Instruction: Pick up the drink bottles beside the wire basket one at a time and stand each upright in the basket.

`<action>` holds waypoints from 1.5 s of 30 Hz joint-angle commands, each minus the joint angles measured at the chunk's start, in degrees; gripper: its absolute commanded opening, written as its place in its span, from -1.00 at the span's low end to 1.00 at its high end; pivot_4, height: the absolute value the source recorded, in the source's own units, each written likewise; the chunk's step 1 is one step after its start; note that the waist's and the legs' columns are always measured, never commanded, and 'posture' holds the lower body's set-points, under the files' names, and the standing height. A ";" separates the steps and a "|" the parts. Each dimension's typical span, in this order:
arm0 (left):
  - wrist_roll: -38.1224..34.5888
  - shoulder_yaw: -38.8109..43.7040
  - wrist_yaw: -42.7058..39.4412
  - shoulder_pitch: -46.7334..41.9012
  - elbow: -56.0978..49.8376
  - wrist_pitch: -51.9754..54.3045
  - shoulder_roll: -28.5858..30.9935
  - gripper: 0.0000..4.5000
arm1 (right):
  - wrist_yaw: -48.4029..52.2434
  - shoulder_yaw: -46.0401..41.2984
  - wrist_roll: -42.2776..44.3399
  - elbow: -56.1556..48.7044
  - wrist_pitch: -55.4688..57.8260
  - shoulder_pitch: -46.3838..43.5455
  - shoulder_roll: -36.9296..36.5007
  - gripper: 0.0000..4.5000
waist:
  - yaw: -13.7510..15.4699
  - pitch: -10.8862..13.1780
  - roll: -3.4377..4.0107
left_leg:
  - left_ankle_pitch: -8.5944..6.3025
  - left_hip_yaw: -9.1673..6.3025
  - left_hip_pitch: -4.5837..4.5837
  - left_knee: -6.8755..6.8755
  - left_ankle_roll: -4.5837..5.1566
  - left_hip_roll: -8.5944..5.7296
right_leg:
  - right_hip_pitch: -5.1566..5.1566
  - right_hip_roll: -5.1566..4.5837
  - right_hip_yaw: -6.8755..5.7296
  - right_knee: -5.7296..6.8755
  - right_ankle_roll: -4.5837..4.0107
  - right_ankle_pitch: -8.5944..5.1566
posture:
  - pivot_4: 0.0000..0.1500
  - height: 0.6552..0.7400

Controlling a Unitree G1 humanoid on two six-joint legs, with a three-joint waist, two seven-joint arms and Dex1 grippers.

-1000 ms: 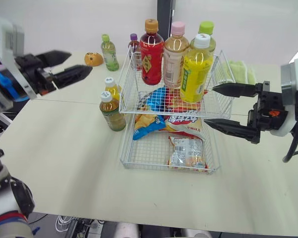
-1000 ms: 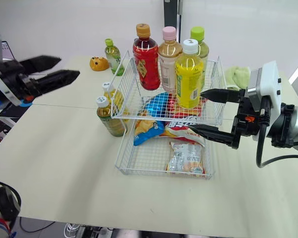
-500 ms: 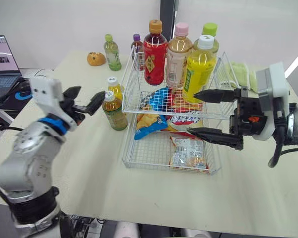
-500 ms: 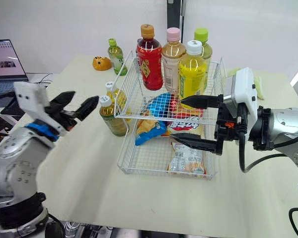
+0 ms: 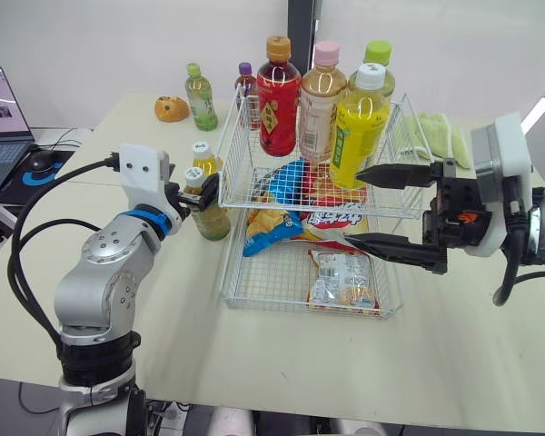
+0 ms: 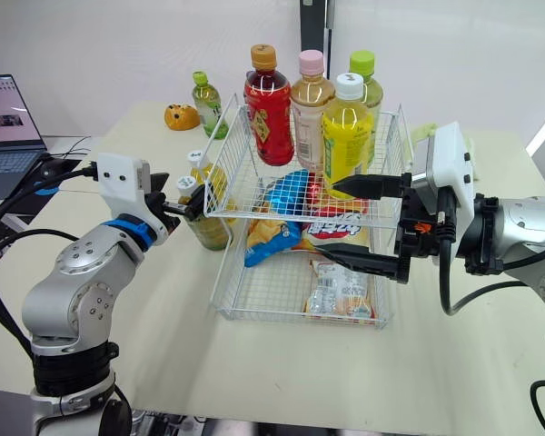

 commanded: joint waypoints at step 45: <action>-22.40 6.02 -21.28 -47.48 20.92 16.87 26.58 -0.40 | 1.01 -2.09 -2.80 1.95 -0.48 -1.89 -0.64 1.00 | -0.01 0.11 -0.11 | 0.01 0.04 -0.10 -0.06 -0.02 0.01 | -0.08 -0.01 -0.08 -0.19 0.01 0.00 | 1.00 0.55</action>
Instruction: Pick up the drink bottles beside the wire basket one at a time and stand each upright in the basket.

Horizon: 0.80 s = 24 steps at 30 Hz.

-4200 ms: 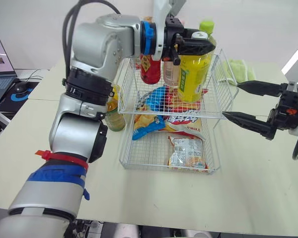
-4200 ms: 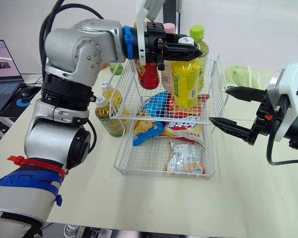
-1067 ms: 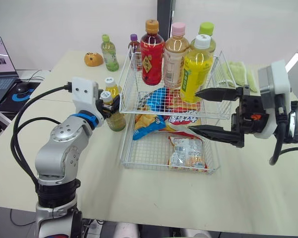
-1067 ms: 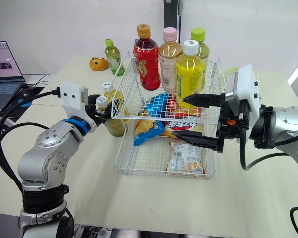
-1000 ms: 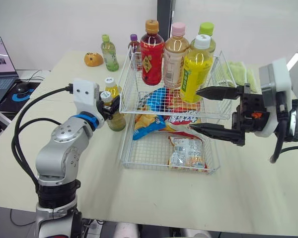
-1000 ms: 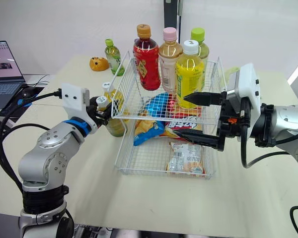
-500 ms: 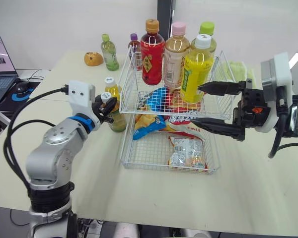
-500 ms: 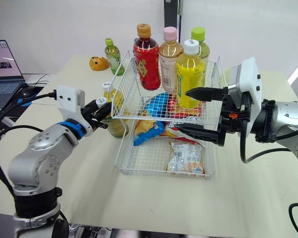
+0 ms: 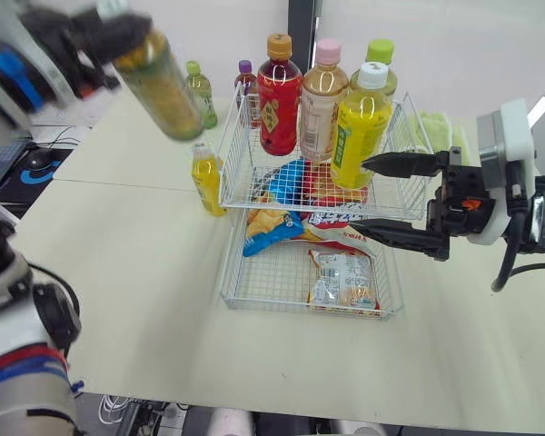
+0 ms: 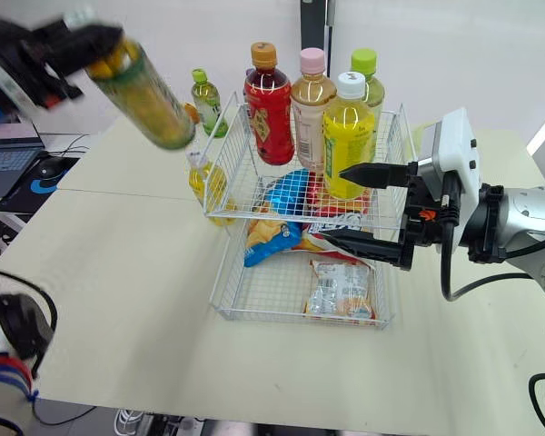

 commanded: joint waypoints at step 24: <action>5.01 -21.25 -19.67 -13.26 10.53 -6.70 -16.25 -0.40 | -0.49 -10.94 -0.26 0.06 -0.29 6.19 -6.21 1.00 | -0.23 0.08 0.14 | 0.01 0.09 -0.01 0.02 0.00 0.00 | -0.08 0.01 0.11 0.11 0.00 -0.01 | 1.00 0.55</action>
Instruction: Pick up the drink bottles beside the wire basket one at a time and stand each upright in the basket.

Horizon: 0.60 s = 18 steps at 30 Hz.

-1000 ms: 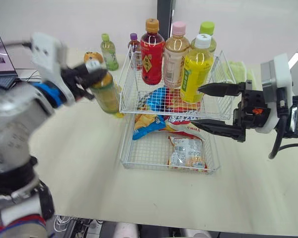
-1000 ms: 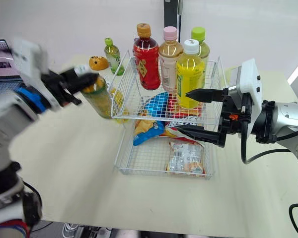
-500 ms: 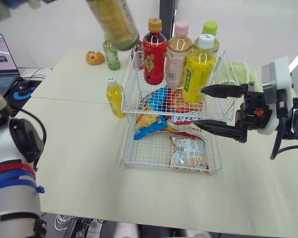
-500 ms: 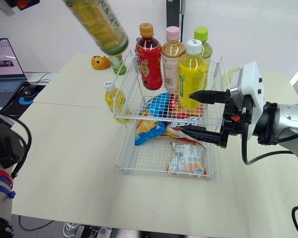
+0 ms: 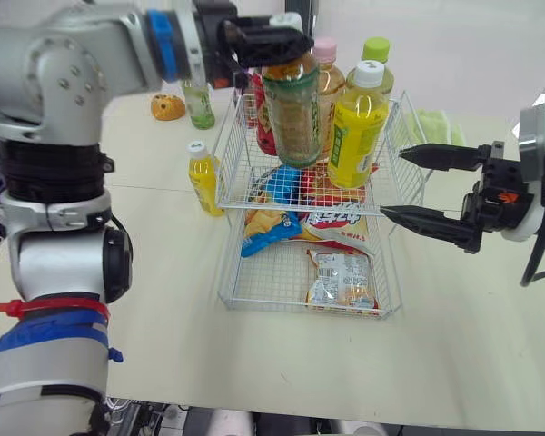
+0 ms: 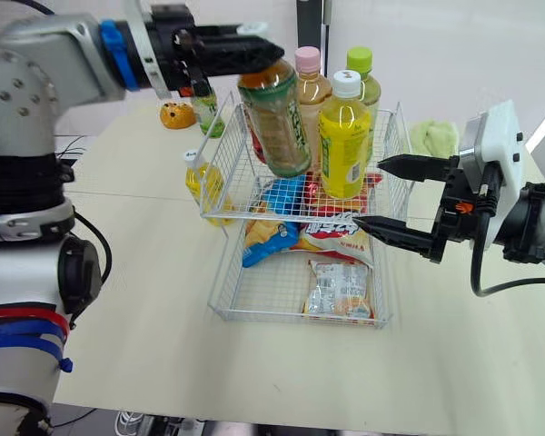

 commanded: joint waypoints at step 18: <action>8.30 -3.23 -3.96 0.82 1.39 -9.63 -5.96 -0.40 | -1.53 -2.79 -0.20 -1.74 -1.25 1.29 -0.71 1.00 | 0.22 0.00 0.01 | 0.00 -0.01 0.01 0.03 0.00 -0.02 | 0.02 0.00 0.00 0.01 0.00 0.00 | 1.00 0.55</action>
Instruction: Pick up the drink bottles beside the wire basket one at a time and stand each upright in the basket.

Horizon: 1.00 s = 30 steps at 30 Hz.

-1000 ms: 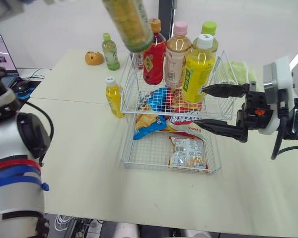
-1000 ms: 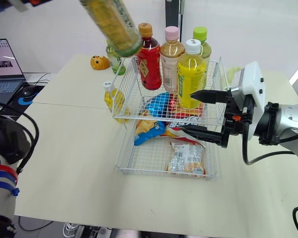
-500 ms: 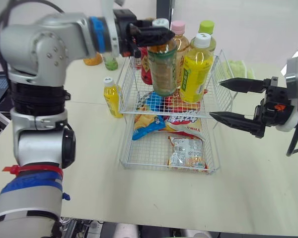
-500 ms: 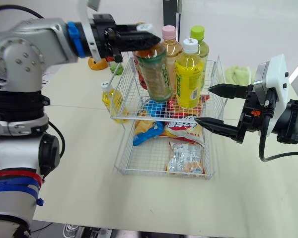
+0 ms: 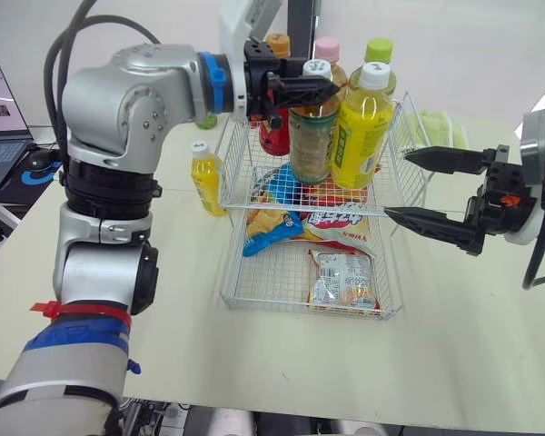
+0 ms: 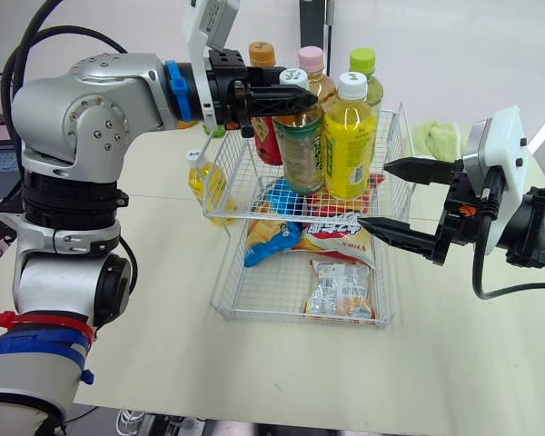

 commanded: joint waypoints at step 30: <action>-1.22 26.76 5.46 18.20 -4.94 -2.20 24.53 0.99 | -1.48 3.47 2.39 -1.81 -1.51 -7.54 2.93 1.00 | -0.26 -0.03 0.08 | 0.00 -0.01 0.07 0.03 0.00 0.06 | 0.01 0.02 -0.02 0.07 0.00 0.00 | 1.00 0.55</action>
